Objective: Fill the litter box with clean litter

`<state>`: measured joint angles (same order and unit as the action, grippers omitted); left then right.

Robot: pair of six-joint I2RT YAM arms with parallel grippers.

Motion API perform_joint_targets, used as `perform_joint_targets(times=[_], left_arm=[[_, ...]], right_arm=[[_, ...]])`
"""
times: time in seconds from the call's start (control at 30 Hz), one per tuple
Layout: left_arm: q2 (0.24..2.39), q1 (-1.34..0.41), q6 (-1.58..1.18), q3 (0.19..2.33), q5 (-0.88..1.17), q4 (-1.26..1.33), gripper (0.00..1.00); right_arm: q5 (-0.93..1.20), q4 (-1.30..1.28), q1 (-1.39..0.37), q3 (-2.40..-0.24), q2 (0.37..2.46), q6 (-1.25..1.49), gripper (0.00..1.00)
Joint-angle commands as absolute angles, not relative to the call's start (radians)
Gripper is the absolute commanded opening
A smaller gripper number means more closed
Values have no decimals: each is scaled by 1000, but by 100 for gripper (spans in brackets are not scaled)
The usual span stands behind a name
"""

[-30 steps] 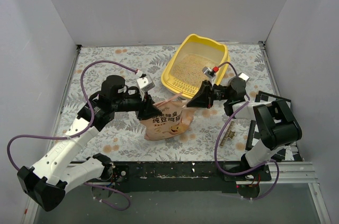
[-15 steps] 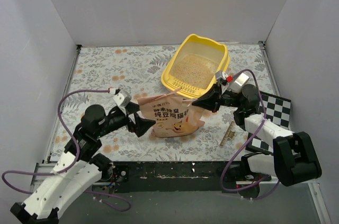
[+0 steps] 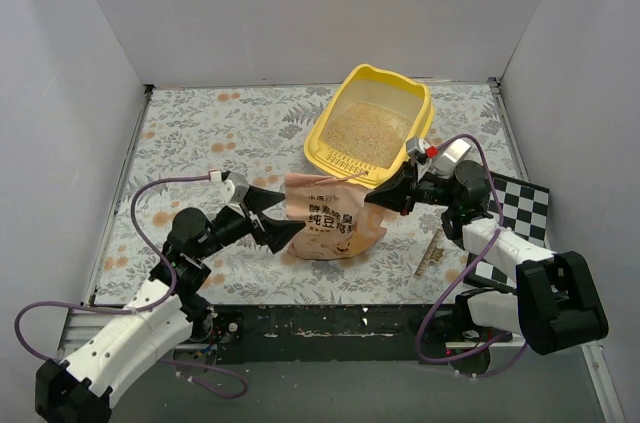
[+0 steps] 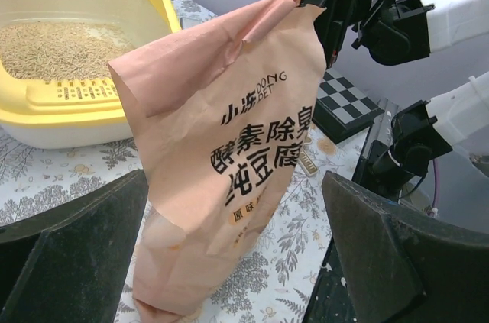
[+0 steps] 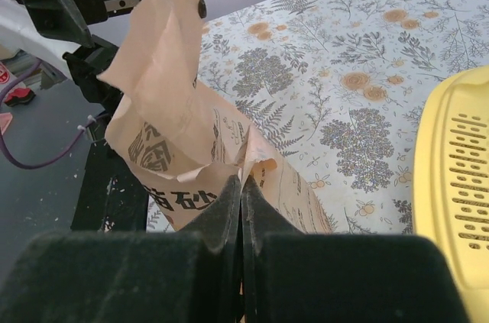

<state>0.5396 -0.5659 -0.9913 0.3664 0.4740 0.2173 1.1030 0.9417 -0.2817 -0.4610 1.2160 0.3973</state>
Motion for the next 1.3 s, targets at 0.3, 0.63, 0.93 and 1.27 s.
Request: perform_joint_targets(times=[0.3,0.63,0.93,1.27], left_arm=[[617,-565,-922,425,413,181,98],[678,-565,-992,347,528,386,98],[865,-558,-997,383,607,543,98],[962,-546,-1031,420,683,643,89]], right_arm=[[1080,1035,-278,-480,1152,385,1],[1094,1086,-281,-480,1177,417,1],[1098,1074,-285,-480,1178,405,1],[1098,1063,-288,-479,1187,397,1]])
